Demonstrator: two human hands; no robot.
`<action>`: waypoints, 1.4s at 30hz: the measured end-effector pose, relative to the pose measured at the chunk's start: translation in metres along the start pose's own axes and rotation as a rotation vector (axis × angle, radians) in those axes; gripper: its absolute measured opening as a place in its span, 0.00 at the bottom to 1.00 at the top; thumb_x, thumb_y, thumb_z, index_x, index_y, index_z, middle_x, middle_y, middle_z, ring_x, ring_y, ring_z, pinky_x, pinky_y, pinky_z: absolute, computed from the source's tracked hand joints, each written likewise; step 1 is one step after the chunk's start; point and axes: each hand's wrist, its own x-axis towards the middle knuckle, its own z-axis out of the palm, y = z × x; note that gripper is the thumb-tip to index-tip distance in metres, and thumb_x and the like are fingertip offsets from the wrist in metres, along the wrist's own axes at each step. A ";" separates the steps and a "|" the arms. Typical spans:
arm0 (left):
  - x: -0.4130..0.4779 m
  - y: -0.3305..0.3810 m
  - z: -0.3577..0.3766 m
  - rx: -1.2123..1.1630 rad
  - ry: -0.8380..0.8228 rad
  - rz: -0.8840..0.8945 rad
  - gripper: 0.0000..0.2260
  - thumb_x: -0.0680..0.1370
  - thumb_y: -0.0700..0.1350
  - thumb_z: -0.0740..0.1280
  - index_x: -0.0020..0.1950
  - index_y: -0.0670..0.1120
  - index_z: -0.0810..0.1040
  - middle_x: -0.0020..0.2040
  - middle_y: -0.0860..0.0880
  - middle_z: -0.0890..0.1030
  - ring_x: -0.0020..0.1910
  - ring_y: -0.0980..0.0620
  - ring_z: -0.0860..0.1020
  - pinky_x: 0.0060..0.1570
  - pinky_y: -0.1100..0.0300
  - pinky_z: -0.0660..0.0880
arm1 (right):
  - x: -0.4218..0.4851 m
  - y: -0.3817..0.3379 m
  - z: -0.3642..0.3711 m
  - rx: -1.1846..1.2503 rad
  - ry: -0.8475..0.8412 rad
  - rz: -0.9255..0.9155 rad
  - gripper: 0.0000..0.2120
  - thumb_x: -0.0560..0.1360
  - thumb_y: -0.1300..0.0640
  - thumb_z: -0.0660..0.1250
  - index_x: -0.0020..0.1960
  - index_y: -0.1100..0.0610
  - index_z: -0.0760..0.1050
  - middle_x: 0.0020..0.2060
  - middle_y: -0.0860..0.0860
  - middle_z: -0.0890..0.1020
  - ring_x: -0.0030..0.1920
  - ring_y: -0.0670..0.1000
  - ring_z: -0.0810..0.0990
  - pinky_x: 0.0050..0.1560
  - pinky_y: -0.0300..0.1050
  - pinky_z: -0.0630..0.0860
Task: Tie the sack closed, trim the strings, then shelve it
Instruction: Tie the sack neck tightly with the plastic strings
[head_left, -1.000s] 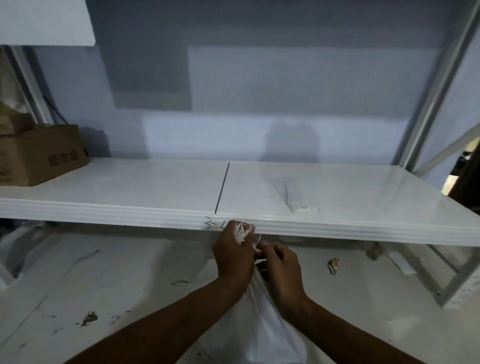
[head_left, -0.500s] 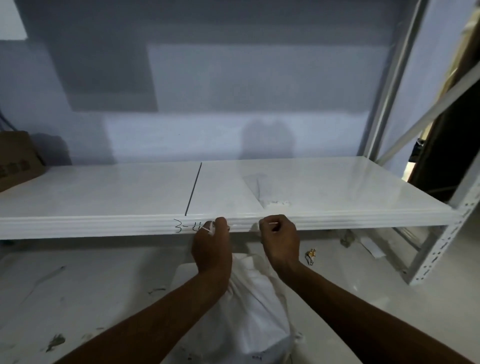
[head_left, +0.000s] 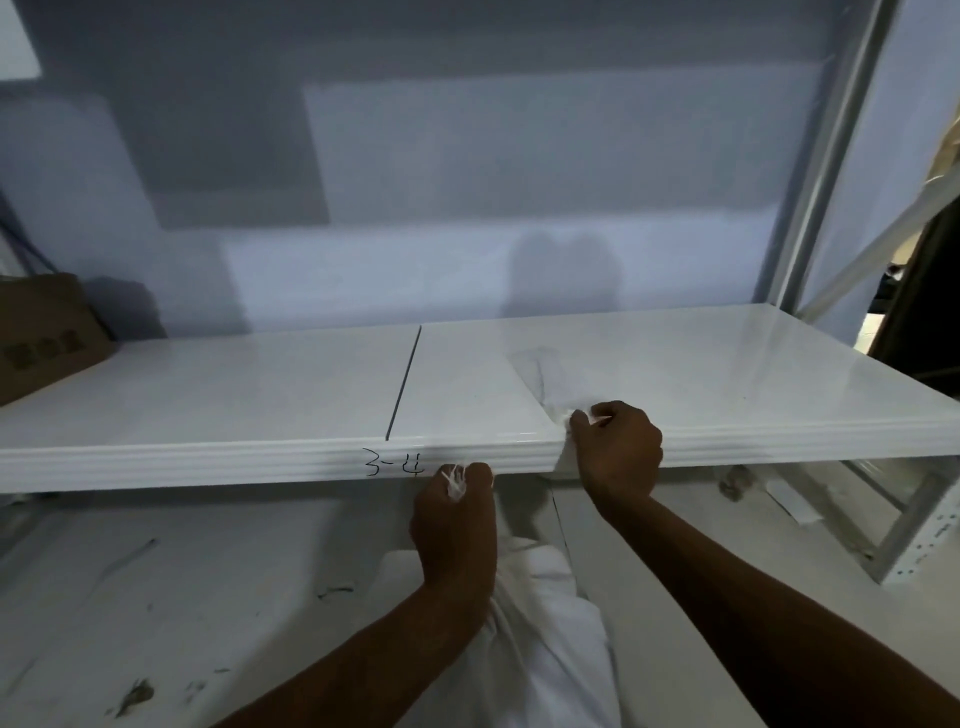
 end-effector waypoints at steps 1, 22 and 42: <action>-0.001 0.000 0.001 0.001 -0.014 0.005 0.11 0.69 0.51 0.65 0.27 0.51 0.72 0.25 0.51 0.69 0.28 0.49 0.68 0.33 0.52 0.66 | 0.003 0.000 0.002 0.003 -0.006 0.015 0.18 0.72 0.47 0.71 0.57 0.57 0.82 0.51 0.55 0.86 0.53 0.57 0.83 0.54 0.45 0.76; -0.004 -0.004 0.006 0.008 -0.035 0.005 0.10 0.66 0.53 0.65 0.28 0.51 0.73 0.24 0.52 0.69 0.28 0.49 0.68 0.32 0.50 0.67 | 0.007 0.006 0.009 0.092 -0.023 0.010 0.12 0.74 0.49 0.68 0.43 0.56 0.84 0.33 0.55 0.86 0.34 0.56 0.85 0.46 0.49 0.82; -0.017 0.017 -0.005 0.100 -0.028 0.014 0.18 0.70 0.56 0.73 0.28 0.44 0.76 0.26 0.51 0.76 0.29 0.47 0.76 0.40 0.49 0.79 | -0.039 0.014 -0.042 0.177 -0.109 -0.204 0.13 0.80 0.60 0.54 0.40 0.63 0.69 0.30 0.57 0.77 0.34 0.63 0.81 0.33 0.57 0.78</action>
